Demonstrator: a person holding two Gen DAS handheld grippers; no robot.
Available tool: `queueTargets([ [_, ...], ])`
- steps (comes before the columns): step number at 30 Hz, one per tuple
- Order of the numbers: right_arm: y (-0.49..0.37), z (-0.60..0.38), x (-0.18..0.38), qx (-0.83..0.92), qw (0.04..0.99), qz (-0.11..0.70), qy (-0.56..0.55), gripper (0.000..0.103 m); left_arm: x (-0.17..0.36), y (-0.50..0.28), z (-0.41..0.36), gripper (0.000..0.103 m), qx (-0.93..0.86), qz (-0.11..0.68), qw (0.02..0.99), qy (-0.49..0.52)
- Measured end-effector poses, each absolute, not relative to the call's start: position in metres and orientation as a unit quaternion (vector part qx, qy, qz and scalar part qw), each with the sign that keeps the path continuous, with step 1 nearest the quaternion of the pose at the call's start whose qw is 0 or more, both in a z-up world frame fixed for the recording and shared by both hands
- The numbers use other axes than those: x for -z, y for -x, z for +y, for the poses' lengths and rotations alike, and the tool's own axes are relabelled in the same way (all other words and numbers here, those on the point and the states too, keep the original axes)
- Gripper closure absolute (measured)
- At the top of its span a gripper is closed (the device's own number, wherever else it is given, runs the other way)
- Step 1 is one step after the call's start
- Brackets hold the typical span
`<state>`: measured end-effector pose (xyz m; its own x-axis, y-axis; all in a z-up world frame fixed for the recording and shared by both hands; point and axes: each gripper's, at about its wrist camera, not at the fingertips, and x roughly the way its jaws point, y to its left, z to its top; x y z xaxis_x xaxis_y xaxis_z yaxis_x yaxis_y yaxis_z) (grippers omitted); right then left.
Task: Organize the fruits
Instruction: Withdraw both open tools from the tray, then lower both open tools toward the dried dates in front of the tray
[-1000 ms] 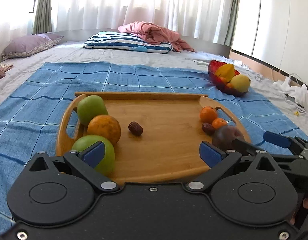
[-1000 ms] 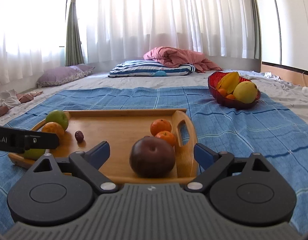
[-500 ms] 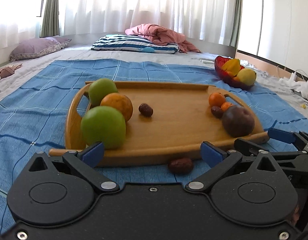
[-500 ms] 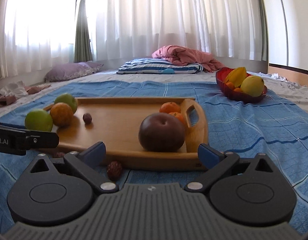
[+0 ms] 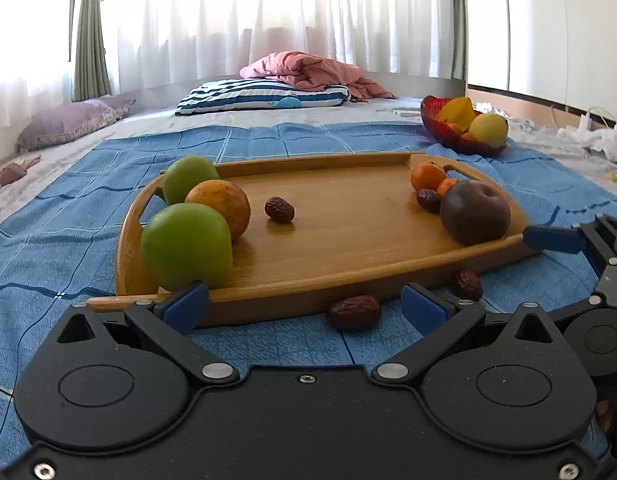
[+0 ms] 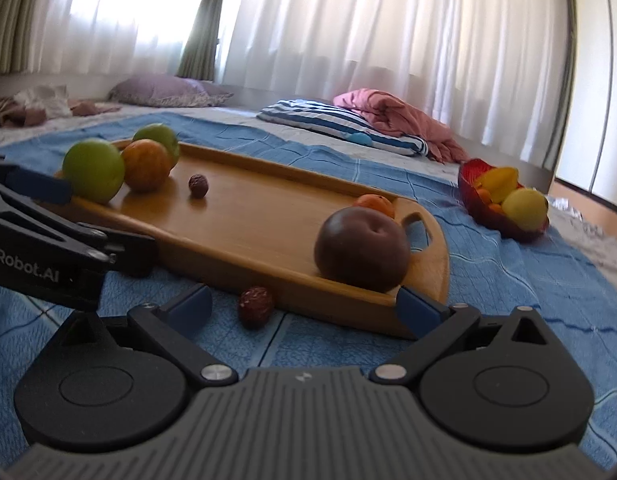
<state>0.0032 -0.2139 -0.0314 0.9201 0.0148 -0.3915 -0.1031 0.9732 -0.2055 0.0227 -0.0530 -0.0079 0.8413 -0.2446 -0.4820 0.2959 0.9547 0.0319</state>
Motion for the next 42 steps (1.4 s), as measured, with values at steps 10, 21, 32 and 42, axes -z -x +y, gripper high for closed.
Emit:
queueTargets([
  [10,-0.001,-0.216,0.032,-0.036,0.975,0.194,0.105,0.000,0.016,-0.033,-0.041,0.002,0.137,0.292,0.947,0.008],
  [21,0.003,-0.219,0.031,-0.060,0.976,0.186,0.097,0.008,0.020,-0.034,-0.044,0.002,0.127,0.292,0.948,-0.005],
  [32,0.010,-0.222,0.030,-0.086,0.976,0.180,0.088,0.016,0.022,-0.034,-0.044,0.007,0.117,0.291,0.949,-0.006],
  [42,0.015,-0.230,0.037,-0.090,0.975,0.200,0.033,0.028,0.022,-0.032,-0.045,0.008,0.115,0.290,0.950,-0.011],
])
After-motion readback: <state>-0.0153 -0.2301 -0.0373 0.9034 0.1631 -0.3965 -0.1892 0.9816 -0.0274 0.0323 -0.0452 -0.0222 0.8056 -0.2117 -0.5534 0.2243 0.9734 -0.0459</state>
